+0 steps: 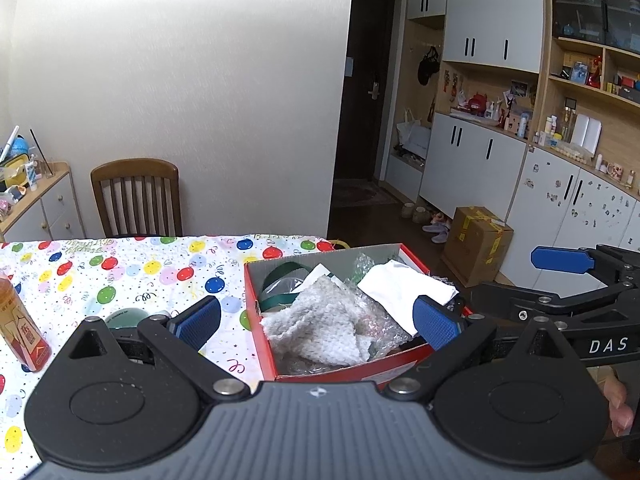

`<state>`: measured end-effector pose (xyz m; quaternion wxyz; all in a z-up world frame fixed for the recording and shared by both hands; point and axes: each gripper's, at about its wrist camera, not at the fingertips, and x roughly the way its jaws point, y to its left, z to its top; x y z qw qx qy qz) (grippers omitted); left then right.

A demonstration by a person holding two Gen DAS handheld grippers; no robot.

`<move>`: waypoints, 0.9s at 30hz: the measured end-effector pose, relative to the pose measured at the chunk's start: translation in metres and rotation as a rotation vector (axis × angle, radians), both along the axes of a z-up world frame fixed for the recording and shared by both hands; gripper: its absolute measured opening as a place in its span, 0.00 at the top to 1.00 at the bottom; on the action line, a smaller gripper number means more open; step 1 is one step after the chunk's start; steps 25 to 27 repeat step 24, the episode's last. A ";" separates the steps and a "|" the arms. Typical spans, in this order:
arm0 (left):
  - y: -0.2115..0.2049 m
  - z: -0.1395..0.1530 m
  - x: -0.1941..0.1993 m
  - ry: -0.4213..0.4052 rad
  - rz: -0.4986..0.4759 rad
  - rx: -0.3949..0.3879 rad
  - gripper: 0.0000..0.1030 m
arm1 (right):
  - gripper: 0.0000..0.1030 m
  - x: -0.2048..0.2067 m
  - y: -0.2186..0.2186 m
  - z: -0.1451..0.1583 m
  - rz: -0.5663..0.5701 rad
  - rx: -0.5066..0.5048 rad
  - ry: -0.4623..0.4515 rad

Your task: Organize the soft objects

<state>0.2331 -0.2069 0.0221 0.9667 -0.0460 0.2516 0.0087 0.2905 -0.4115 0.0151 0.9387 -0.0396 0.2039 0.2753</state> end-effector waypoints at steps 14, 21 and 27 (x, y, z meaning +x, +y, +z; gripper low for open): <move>-0.009 0.006 -0.014 -0.027 0.021 0.039 0.00 | 0.00 -0.009 -0.008 0.004 0.022 0.005 -0.006; -0.008 0.005 -0.017 -0.026 0.026 0.045 0.00 | 0.00 -0.010 -0.007 0.006 0.025 0.003 -0.005; -0.005 0.005 -0.017 -0.019 0.022 0.029 0.00 | 0.00 -0.010 -0.006 0.006 0.022 0.001 0.002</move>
